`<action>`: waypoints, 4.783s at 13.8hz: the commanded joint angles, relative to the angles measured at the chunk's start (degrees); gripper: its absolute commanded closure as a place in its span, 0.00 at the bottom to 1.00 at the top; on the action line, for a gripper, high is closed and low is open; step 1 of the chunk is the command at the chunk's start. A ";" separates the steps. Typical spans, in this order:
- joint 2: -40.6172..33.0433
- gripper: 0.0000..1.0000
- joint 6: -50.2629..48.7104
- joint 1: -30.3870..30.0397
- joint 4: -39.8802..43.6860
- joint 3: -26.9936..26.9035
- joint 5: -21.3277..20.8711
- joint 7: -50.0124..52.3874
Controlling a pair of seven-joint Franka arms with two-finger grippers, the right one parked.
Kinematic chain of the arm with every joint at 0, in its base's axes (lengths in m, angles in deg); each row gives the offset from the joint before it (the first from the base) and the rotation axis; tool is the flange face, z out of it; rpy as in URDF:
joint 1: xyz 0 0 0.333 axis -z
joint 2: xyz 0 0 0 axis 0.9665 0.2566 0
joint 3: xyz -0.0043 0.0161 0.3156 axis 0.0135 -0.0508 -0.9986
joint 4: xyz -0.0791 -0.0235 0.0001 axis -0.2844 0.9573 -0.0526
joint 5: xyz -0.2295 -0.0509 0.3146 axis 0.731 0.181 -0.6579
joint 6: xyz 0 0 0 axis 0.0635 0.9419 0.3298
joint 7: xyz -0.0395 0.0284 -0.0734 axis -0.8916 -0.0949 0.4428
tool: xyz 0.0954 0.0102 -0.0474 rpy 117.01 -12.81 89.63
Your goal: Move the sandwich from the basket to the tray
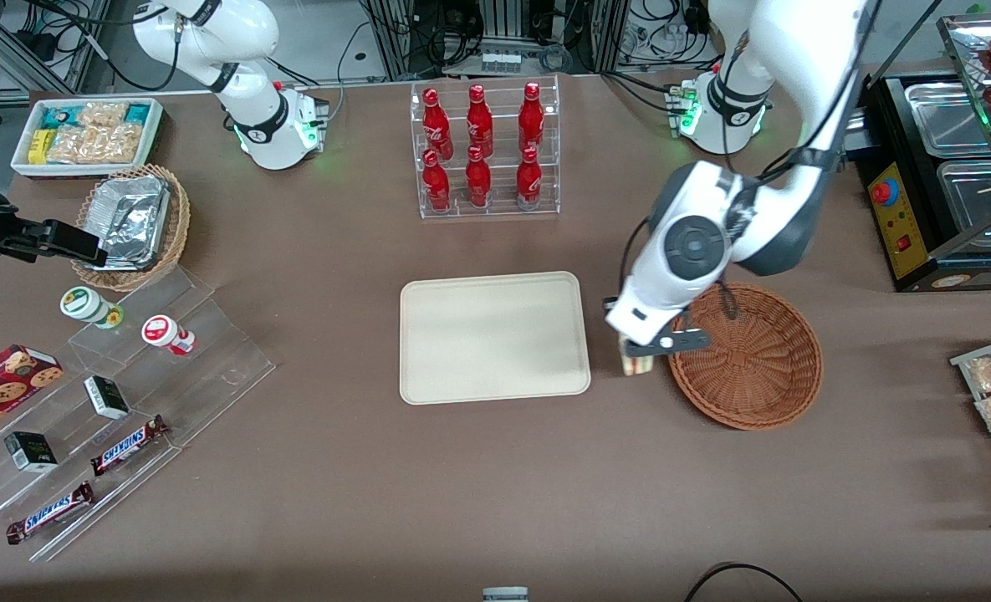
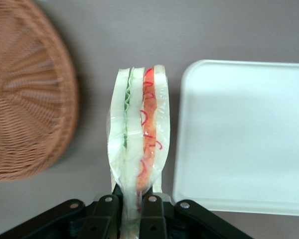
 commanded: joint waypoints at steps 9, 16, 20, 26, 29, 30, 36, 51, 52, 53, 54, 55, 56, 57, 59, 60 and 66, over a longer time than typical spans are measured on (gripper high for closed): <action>16.05 1.00 3.25 14.21 17.26 -0.68 1.03 13.79; 21.43 1.00 8.79 17.12 20.88 -0.59 1.29 18.71; 22.13 1.00 8.88 17.65 21.14 -0.68 1.21 19.68; 23.36 0.85 9.67 17.74 21.75 -0.68 1.21 21.18; 23.36 0.00 9.67 17.74 21.75 -0.68 1.29 21.09; 23.28 0.00 9.67 17.74 21.75 -0.68 1.29 21.09; 18.46 0.00 6.17 17.21 21.93 -0.68 1.47 20.83; 2.28 0.00 -6.94 8.44 12.80 -7.27 -0.90 4.77; 1.14 0.00 -7.20 7.55 12.09 -7.27 -0.64 2.74; 0.17 0.00 -7.47 6.32 11.13 -7.27 -0.47 0.89; -1.49 0.00 -8.17 4.57 9.90 -7.27 -0.29 -2.35; -2.73 0.00 -8.61 3.16 9.02 -7.27 -0.20 -4.81; -3.96 0.00 -9.48 1.75 8.23 -7.27 -0.20 -6.93; -5.01 0.00 -10.10 0.61 7.35 -7.27 -0.20 -8.69; -7.65 0.00 -12.55 -2.20 6.20 -7.27 -0.20 -13.43; -8.97 0.00 -13.70 -3.61 5.59 -7.19 -0.20 -15.54; -15.65 0.00 -22.84 -20.48 4.70 1.16 0.59 -28.56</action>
